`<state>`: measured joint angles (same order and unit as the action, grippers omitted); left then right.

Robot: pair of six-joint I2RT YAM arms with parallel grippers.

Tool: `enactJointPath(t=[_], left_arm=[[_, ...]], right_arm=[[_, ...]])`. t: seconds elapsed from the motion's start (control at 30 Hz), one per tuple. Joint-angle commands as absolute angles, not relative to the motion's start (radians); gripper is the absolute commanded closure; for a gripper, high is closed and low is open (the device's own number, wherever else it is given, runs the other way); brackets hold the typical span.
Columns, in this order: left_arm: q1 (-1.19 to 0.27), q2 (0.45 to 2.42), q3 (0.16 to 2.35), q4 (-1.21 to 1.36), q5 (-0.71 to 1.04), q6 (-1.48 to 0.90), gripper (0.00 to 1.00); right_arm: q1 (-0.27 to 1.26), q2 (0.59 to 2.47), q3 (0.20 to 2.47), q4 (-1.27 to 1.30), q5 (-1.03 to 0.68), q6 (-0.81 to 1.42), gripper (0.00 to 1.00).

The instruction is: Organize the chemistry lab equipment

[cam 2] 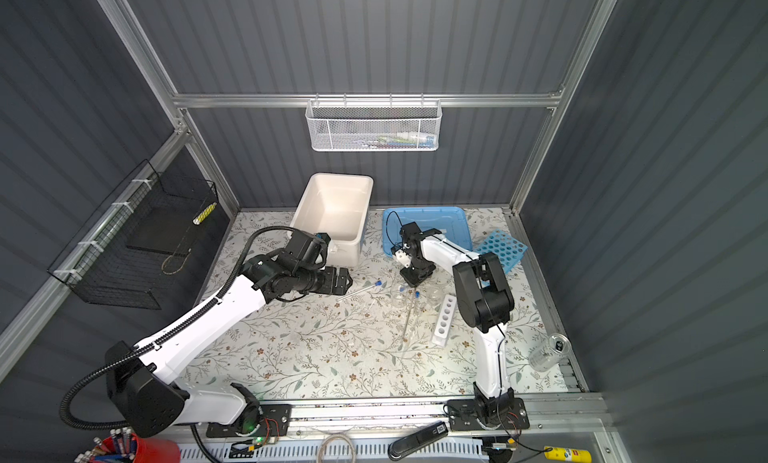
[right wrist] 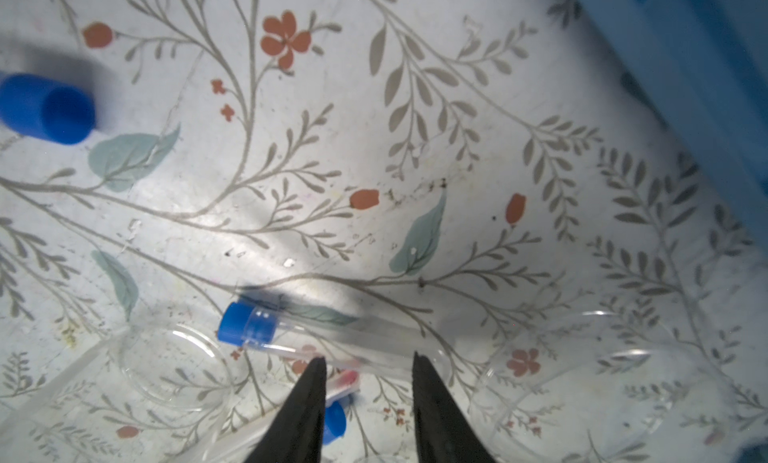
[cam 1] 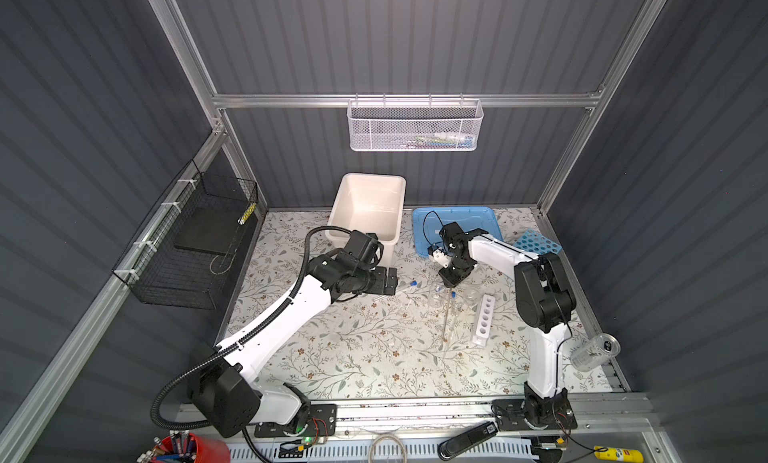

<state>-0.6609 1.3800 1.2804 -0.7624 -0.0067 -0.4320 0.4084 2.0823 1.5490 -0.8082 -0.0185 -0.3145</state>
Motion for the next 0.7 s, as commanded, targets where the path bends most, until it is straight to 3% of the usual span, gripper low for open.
enactJointPath(t=[0.0,0.67], left_arm=[[-0.655,1.371,1.276,-0.767,0.002,-0.443,0.01],[-0.654,1.385,1.284,-0.752,0.015,-0.440,0.01]], right_arm=[[0.408,2.123,1.560,-0.828,-0.018,-0.313,0.62],[0.416,2.104,1.534,-0.836,0.012,-0.321,0.60]])
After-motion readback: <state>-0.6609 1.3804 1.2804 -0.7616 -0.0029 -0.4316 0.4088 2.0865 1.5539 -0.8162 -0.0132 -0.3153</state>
